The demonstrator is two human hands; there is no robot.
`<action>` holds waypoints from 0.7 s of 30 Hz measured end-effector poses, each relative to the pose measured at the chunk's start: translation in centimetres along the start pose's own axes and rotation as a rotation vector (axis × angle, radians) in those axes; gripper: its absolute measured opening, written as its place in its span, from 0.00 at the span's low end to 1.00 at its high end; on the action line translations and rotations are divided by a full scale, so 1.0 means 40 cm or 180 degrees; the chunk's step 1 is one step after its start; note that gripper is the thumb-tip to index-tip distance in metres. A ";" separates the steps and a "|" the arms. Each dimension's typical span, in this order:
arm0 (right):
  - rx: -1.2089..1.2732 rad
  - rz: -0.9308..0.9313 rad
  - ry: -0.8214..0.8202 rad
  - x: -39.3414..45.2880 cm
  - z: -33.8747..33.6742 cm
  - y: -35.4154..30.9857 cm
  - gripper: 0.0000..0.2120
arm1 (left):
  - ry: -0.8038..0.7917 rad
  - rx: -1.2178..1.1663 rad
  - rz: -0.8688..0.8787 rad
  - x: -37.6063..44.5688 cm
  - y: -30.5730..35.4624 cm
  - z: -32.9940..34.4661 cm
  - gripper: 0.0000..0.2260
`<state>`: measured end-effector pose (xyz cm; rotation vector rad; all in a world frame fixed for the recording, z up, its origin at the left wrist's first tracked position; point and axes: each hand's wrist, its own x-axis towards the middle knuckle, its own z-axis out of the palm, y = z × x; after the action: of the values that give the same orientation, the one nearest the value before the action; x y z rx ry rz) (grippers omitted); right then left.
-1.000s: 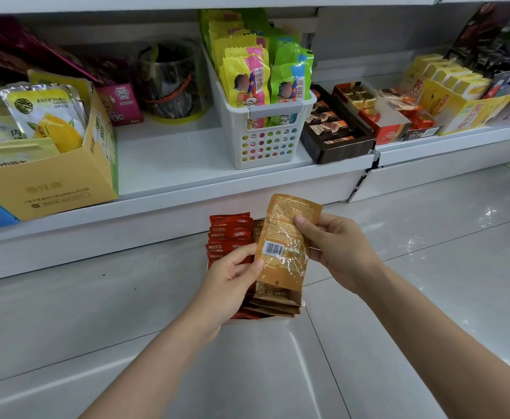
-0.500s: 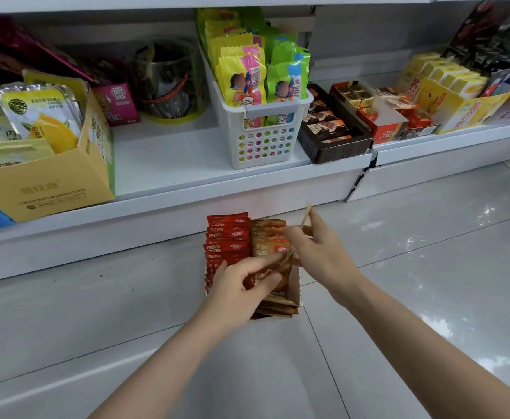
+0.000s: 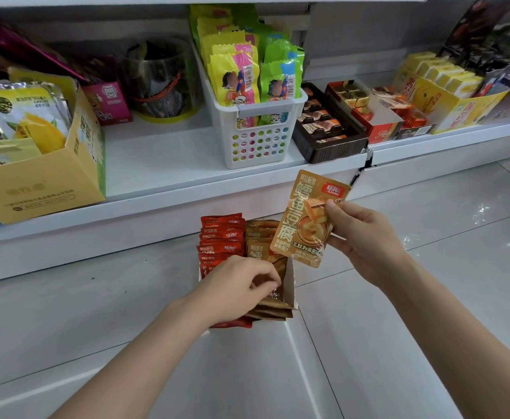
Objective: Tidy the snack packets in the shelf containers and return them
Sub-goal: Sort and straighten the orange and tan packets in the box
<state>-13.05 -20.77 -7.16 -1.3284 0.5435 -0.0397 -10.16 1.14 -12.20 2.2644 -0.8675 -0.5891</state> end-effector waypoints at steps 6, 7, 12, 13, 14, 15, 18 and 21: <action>-0.0249 0.0014 0.0091 0.003 -0.012 0.009 0.12 | -0.0001 -0.0317 -0.0110 -0.025 -0.033 0.011 0.04; -0.0348 0.0005 0.0122 0.006 -0.012 0.012 0.12 | 0.0033 -0.0391 -0.0129 -0.027 -0.034 0.012 0.04; -0.0734 -0.0259 0.0141 0.013 0.003 0.046 0.07 | 0.0345 -0.0700 -0.0044 -0.035 -0.046 0.019 0.04; -0.0878 -0.0370 0.0046 0.010 0.009 0.058 0.04 | 0.0487 -0.0810 -0.0017 -0.039 -0.050 0.023 0.06; -0.1113 -0.0471 -0.0057 0.007 0.014 0.072 0.04 | 0.0638 -0.0877 0.0010 -0.043 -0.055 0.027 0.08; -0.1404 -0.0545 -0.0149 0.005 0.020 0.087 0.06 | 0.0803 -0.0891 0.0042 -0.045 -0.058 0.032 0.11; -0.2258 -0.0827 -0.0310 -0.002 0.033 0.134 0.07 | 0.1273 -0.1008 0.0057 -0.048 -0.067 0.042 0.22; -0.2931 -0.1156 -0.0540 -0.017 0.042 0.166 0.07 | 0.1381 -0.0796 -0.0089 -0.049 -0.080 0.040 0.34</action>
<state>-14.80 -17.29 -12.85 -2.2944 0.1488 0.0311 -11.08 3.73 -15.18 2.0647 -0.5157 -0.1886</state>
